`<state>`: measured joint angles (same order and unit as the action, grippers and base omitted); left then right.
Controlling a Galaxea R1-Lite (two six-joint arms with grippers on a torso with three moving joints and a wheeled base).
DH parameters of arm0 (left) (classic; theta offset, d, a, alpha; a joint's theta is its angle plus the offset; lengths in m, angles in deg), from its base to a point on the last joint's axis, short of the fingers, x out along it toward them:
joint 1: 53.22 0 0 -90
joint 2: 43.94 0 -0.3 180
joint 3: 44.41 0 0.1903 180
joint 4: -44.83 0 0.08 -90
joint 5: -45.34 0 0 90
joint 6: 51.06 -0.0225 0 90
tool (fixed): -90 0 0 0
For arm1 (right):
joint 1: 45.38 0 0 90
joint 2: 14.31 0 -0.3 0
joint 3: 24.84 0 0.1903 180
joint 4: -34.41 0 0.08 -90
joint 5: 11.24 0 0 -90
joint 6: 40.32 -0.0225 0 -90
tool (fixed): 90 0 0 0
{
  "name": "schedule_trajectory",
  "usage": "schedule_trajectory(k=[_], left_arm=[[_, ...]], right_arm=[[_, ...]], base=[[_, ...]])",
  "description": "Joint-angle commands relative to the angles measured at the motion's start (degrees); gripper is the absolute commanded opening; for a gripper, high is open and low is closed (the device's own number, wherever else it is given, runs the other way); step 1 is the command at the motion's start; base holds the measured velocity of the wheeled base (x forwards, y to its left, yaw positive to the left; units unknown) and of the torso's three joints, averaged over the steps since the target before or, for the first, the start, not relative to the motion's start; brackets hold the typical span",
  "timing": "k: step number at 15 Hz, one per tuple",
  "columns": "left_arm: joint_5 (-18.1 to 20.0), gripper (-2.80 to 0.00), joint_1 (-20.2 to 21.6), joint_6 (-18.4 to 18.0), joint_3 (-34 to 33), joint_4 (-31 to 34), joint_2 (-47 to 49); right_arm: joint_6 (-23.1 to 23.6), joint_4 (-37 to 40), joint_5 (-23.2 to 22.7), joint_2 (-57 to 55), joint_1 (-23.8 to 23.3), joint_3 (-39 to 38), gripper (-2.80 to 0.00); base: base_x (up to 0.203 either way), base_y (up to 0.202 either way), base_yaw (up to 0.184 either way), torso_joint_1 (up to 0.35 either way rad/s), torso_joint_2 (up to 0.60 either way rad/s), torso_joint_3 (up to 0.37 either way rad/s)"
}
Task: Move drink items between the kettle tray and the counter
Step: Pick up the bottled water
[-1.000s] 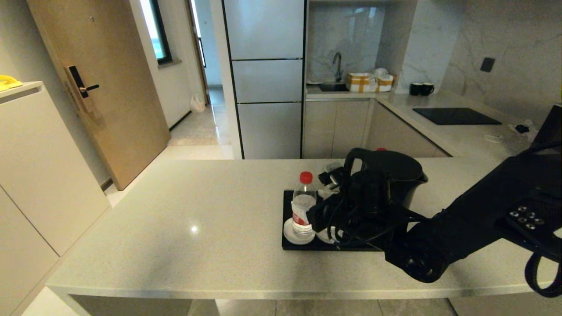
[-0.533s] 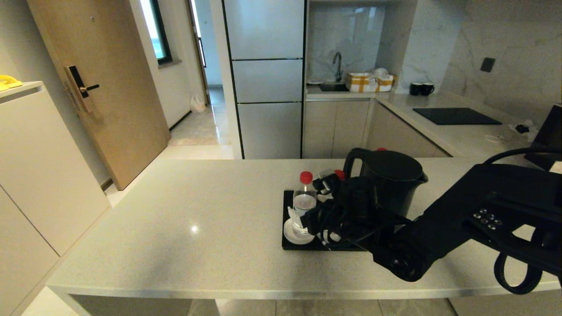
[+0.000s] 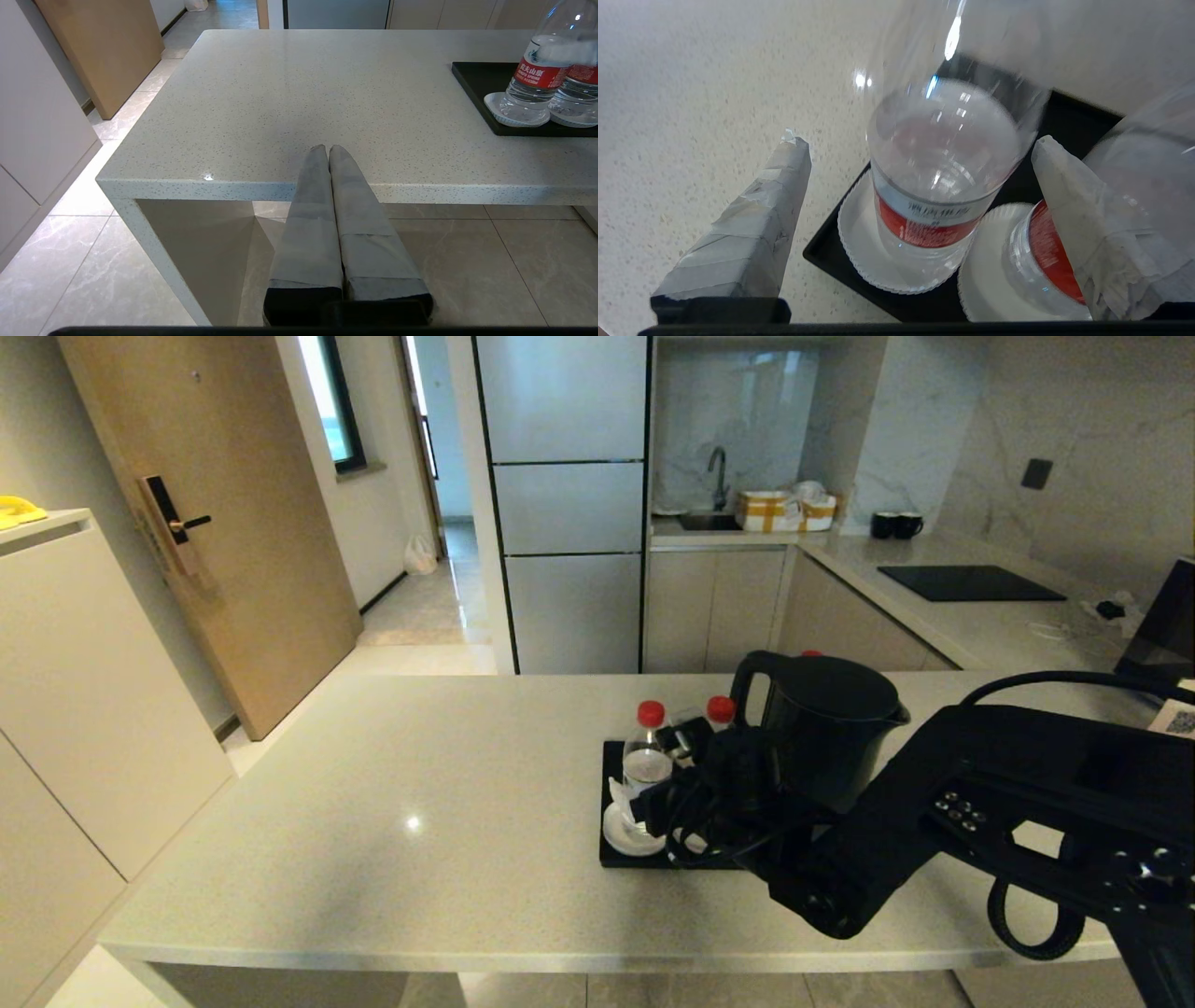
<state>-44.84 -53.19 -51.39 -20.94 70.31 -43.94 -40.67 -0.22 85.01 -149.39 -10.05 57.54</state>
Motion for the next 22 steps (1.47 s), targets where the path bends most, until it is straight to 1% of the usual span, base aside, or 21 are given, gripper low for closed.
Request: schedule_trajectory(k=[1,7,13,15,18,20,22], left_arm=[[0.00,-2.80,0.00,-0.01,-0.01,0.08,0.00],[0.00,-2.80,-0.02,-0.01,-0.01,0.08,0.00],[0.00,-2.80,0.06,-0.01,-0.01,0.08,0.00],[0.00,-2.80,0.05,-0.01,-0.01,0.05,0.00],[0.00,-2.80,-0.02,-0.01,-0.01,0.08,0.00],[0.00,-2.80,-0.02,-0.01,-0.01,0.00,0.00],[0.00,-2.80,-0.02,-0.01,-0.01,0.00,0.00]], right_arm=[[-0.17,-0.11,-0.10,-1.02,0.00,0.14,0.00],[-0.23,-0.63,0.06,-3.35,0.36,0.66,0.00],[-2.64,-0.63,0.07,-3.79,0.71,1.63,0.00],[-2.81,-0.72,0.07,-4.20,0.95,1.86,0.00],[-3.59,-0.54,0.24,-5.54,1.15,3.92,0.00],[-3.76,-0.48,1.79,-6.52,1.15,4.99,0.00],[-3.78,-0.19,2.12,-6.80,1.15,5.23,0.00]], base=[[0.000,0.000,0.000,0.000,0.00,0.000],[0.000,0.000,0.000,0.000,0.00,0.000],[0.000,0.000,0.000,0.000,0.00,0.000],[0.000,0.000,0.000,0.000,0.00,0.000],[0.000,0.000,0.000,0.000,0.00,0.000],[0.000,0.000,0.000,0.000,0.00,0.000],[0.000,0.000,0.000,0.000,0.00,0.000]])
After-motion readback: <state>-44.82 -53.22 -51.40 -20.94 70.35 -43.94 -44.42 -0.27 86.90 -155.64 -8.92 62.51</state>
